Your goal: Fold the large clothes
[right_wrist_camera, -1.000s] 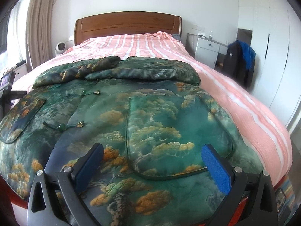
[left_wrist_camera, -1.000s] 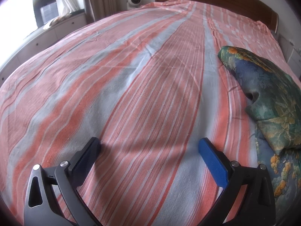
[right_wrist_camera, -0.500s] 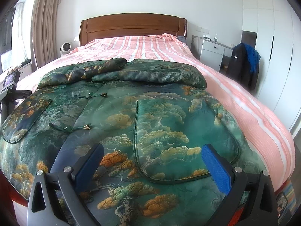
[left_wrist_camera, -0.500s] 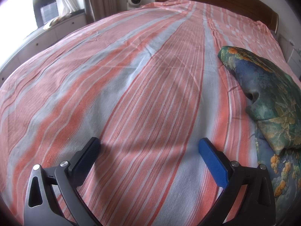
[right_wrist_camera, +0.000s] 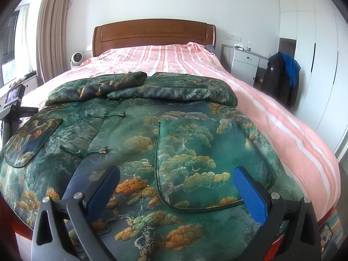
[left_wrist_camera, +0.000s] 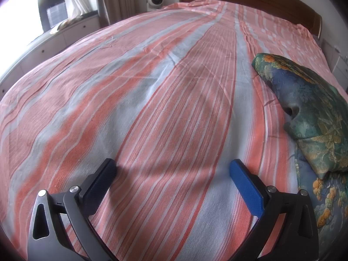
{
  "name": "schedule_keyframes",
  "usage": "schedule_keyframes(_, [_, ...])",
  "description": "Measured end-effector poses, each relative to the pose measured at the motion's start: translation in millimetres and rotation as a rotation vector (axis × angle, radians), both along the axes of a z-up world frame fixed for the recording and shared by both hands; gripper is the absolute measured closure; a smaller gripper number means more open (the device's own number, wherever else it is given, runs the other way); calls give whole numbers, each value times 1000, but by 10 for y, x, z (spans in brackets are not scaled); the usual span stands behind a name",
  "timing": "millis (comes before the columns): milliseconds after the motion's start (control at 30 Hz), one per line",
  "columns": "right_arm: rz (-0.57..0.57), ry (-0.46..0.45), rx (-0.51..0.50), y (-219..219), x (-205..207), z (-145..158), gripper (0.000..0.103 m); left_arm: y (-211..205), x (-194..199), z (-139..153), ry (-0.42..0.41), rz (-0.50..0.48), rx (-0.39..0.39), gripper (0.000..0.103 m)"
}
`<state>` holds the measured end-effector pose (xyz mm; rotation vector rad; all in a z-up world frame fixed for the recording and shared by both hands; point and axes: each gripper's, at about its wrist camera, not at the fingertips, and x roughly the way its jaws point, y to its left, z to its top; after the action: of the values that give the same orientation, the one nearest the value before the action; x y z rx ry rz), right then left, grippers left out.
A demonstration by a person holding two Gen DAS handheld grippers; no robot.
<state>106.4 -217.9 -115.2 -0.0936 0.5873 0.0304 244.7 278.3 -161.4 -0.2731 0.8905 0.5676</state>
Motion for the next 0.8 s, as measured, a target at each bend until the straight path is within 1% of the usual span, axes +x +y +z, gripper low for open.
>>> schedule_keyframes(800, [8, 8, -3, 17, 27, -21, 1, -1, -1, 1, 0, 0, 0, 0])
